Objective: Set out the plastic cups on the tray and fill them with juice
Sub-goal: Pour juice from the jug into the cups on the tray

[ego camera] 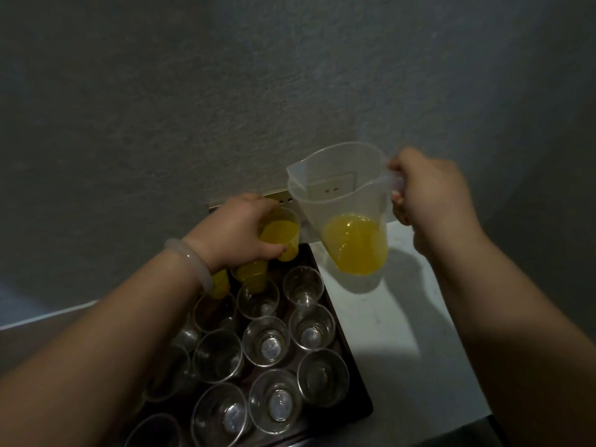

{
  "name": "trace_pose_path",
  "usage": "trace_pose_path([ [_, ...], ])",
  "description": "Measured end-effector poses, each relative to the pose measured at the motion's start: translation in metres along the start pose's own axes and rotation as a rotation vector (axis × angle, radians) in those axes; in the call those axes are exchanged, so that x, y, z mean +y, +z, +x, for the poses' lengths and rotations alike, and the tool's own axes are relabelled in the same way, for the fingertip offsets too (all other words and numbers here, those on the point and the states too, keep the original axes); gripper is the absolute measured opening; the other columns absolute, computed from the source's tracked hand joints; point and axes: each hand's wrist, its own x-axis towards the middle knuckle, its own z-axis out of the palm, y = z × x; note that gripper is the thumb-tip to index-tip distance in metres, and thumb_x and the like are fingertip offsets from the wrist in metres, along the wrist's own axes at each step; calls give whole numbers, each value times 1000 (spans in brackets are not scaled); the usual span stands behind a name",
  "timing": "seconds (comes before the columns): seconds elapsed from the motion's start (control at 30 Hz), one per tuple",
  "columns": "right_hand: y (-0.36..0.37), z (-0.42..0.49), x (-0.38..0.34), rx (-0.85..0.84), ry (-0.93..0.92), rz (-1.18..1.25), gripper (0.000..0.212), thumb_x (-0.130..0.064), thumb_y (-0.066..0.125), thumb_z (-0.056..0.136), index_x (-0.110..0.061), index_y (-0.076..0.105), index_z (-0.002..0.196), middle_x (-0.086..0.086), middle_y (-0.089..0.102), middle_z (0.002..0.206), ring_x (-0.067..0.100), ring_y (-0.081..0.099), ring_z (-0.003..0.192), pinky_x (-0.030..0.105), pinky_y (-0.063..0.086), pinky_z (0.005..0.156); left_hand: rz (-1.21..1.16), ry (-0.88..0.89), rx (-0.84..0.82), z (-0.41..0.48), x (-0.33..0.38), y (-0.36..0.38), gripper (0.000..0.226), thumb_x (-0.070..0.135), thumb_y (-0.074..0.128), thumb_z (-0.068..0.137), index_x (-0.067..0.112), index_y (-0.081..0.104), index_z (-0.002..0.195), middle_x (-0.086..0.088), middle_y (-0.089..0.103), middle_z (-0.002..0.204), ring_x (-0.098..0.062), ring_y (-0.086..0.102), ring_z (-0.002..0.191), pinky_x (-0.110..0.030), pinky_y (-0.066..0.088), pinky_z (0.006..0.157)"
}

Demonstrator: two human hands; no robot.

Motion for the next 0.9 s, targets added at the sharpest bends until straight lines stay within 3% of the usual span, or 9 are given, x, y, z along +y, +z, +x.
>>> trace_pose_path([
  [0.6,-4,0,26,77,22,90,31,-37,50,66,-20,54,39,-3,40,41,16,34,47,38,27,54,124,104,-272,20,1,11,83,35,73,79,18,30,148,-2,36,142,-16,44,123,-13,32,90],
  [0.9,-10,-1,34,72,25,61,32,-37,50,66,-20,55,40,-3,41,40,17,34,47,41,29,58,193,114,-364,34,3,29,82,29,73,79,21,29,148,-1,32,145,-18,43,124,-24,41,95],
])
